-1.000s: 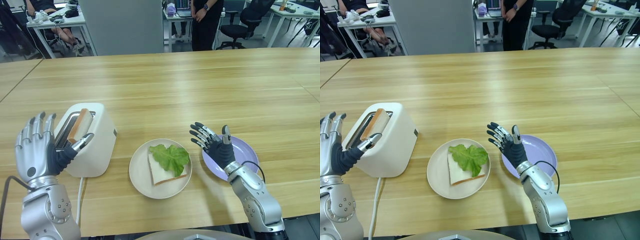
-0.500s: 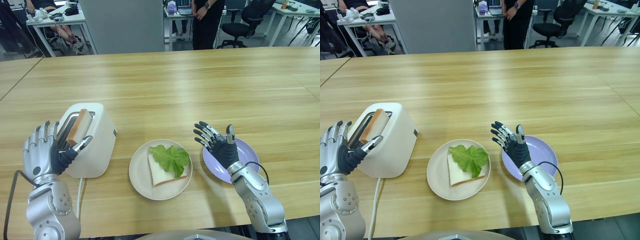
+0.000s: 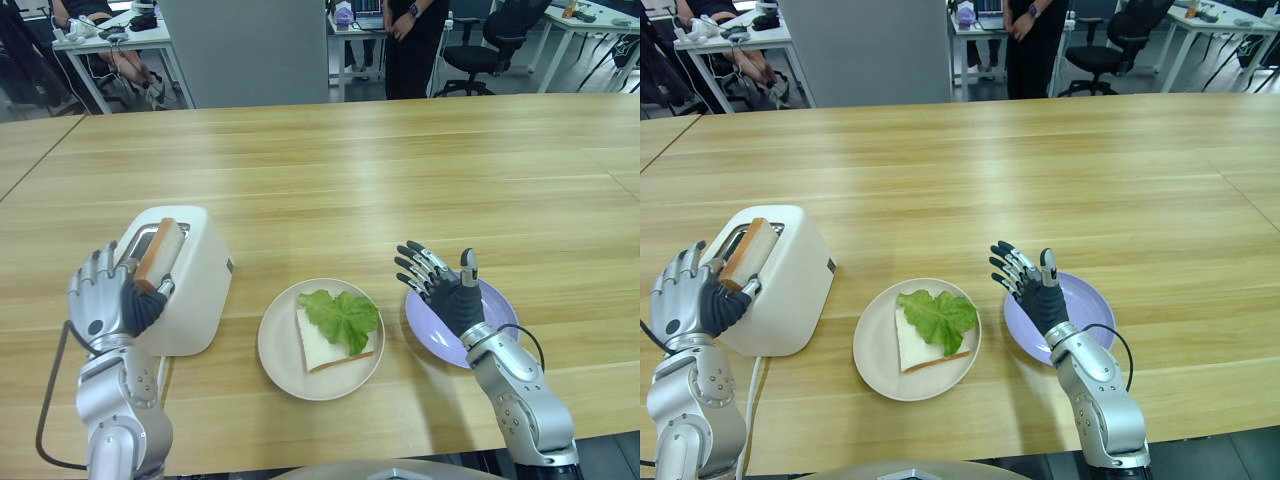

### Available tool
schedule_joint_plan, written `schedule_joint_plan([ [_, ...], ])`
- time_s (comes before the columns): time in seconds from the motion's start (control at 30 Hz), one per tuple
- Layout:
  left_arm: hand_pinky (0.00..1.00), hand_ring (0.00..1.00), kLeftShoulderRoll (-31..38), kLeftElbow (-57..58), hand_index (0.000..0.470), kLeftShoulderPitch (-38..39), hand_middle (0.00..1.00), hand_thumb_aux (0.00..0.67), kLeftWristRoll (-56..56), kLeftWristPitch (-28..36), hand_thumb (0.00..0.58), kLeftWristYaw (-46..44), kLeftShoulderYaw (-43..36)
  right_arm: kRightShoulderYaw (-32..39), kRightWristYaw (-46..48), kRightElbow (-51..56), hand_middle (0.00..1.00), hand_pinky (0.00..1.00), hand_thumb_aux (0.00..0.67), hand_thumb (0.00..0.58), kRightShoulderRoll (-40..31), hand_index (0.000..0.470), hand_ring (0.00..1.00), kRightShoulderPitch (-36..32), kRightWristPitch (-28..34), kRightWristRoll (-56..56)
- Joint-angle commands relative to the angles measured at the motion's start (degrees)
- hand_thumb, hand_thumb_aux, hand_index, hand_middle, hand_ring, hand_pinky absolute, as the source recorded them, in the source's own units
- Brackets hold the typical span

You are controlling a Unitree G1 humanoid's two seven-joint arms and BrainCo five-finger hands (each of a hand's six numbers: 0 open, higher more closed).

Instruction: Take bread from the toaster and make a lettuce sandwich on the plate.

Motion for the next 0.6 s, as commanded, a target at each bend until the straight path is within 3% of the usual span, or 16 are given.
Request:
schedule_joint_plan([
  [0.03, 0.00, 0.00, 0.0, -0.3, 0.460, 0.1, 0.00, 0.670, -0.1, 0.3, 0.580, 0.1, -0.8, 0.0, -0.3, 1.8, 0.00, 0.00, 0.000, 0.000, 0.4, 0.000, 0.00, 0.2, -0.6, -0.7],
  [0.37, 0.00, 0.00, -2.0, -6.3, 0.460, -3.3, 0.00, 0.670, -3.9, -0.2, 0.580, 4.6, 2.3, 0.4, -0.1, 3.3, 0.00, 0.00, 0.000, 0.000, 0.9, 0.000, 0.00, 0.2, -1.7, -1.7],
  [0.4, 0.80, 0.80, -2.4, -6.8, 0.460, -4.2, 0.80, 0.670, -5.4, -0.2, 0.580, 5.1, 3.2, 0.4, -0.1, 3.5, 0.00, 0.00, 0.000, 0.000, 0.9, 0.000, 0.00, 0.1, -1.7, -1.7],
  [0.43, 1.00, 1.00, -2.7, -7.4, 0.460, -5.0, 1.00, 0.670, -6.6, -0.2, 0.580, 5.9, 4.1, 0.3, -0.1, 3.7, 0.00, 0.00, 0.000, 0.000, 1.0, 0.000, 0.00, 0.0, -1.8, -1.8],
  [0.6, 1.00, 1.00, -3.7, -8.7, 0.460, -10.6, 1.00, 0.670, -12.1, -0.4, 0.580, 10.4, 8.7, 0.0, -0.1, 4.8, 0.00, 0.00, 0.000, 0.000, 1.1, 0.000, 0.00, -0.5, -2.2, -2.1],
])
